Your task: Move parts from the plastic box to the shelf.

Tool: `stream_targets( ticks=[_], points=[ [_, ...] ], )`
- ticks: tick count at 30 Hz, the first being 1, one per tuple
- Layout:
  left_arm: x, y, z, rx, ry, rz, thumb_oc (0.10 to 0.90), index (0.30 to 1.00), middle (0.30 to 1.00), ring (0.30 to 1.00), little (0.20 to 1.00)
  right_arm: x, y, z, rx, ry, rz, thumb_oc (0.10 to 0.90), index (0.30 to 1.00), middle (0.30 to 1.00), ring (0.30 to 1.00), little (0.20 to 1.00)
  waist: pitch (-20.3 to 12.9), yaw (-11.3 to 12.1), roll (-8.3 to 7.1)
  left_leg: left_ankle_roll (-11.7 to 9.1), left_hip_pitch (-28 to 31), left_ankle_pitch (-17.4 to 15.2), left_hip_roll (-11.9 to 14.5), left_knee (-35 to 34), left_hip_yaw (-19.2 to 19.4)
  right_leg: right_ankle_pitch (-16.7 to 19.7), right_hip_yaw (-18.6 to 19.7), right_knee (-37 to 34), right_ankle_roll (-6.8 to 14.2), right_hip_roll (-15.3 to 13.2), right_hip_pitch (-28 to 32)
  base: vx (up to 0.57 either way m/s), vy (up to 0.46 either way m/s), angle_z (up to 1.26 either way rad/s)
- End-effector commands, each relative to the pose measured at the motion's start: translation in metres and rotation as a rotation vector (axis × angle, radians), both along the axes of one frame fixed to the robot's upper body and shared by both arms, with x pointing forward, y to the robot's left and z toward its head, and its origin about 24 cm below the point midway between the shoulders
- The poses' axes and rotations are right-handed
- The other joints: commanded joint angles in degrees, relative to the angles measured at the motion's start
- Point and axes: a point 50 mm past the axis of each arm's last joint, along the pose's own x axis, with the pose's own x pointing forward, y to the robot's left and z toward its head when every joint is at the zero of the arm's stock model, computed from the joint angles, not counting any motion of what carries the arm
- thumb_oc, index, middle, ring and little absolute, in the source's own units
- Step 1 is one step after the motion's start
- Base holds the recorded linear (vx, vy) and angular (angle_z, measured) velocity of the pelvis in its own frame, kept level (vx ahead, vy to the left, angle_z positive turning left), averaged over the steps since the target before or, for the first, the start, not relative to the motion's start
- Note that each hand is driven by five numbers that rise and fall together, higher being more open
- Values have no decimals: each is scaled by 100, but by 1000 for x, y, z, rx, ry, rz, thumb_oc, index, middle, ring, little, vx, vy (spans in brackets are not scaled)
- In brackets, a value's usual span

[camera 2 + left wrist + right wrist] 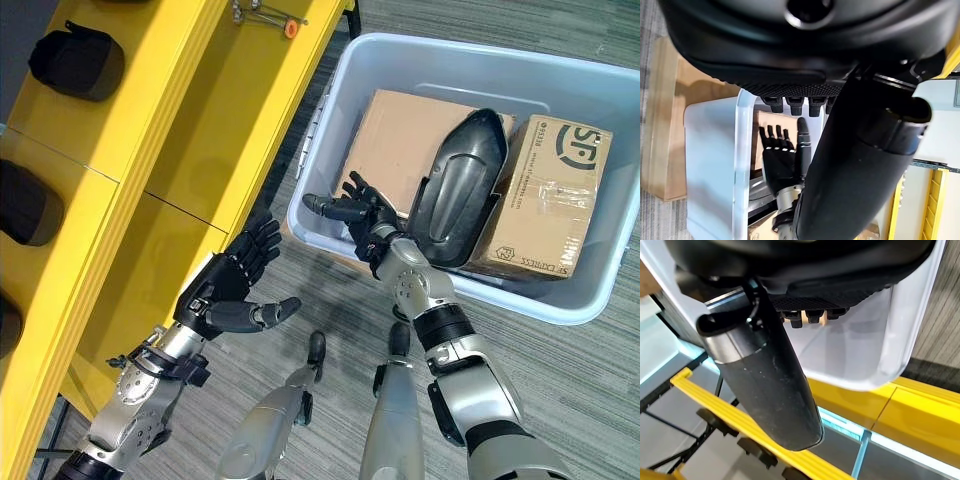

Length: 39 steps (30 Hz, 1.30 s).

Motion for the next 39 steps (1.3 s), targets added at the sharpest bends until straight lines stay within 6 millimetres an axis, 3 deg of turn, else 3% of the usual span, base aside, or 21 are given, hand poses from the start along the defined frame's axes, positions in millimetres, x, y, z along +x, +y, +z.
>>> stream_targets(
  ticks=[1, 21, 33, 39],
  points=[
    [-14, -11, 50, -132, -257, -96, 900, 1000, 1000, 1000, 1000, 7, 41, 89, 89, -247, 152, 900, 1000, 1000, 1000, 1000, 162, 106, 472, 65, -119, -985, 434, 982, 284, -501, 136, -224, 162, -512, 332, 37, 21, 8],
    [-19, -5, 44, -124, -224, -93, 900, 1000, 1000, 1000, 1000, 4, 63, 78, 181, -192, 209, 900, 1000, 1000, 1000, 1000, 162, 332, 497, 161, -340, -1056, 347, 1205, 254, -637, -20, 52, 168, -592, 274, 35, 8, 6],
    [-18, -4, 37, -145, -169, -80, 900, 1000, 1000, 1000, 1000, 8, 67, 83, 163, -187, 208, 900, 1000, 1000, 1000, 1000, 162, 432, 589, 159, -432, -950, 310, 1186, 231, -671, -114, 101, 160, -654, 270, 70, 55, 3],
    [-18, 1, 31, -143, -123, -50, 900, 1000, 1000, 1000, 1000, 12, 56, 90, 155, -194, 157, 900, 1000, 1000, 1000, 1000, 162, 561, 592, 188, -521, -913, 285, 1186, 224, -715, -261, 138, 164, -718, 307, 97, 58, 15]
  ],
)
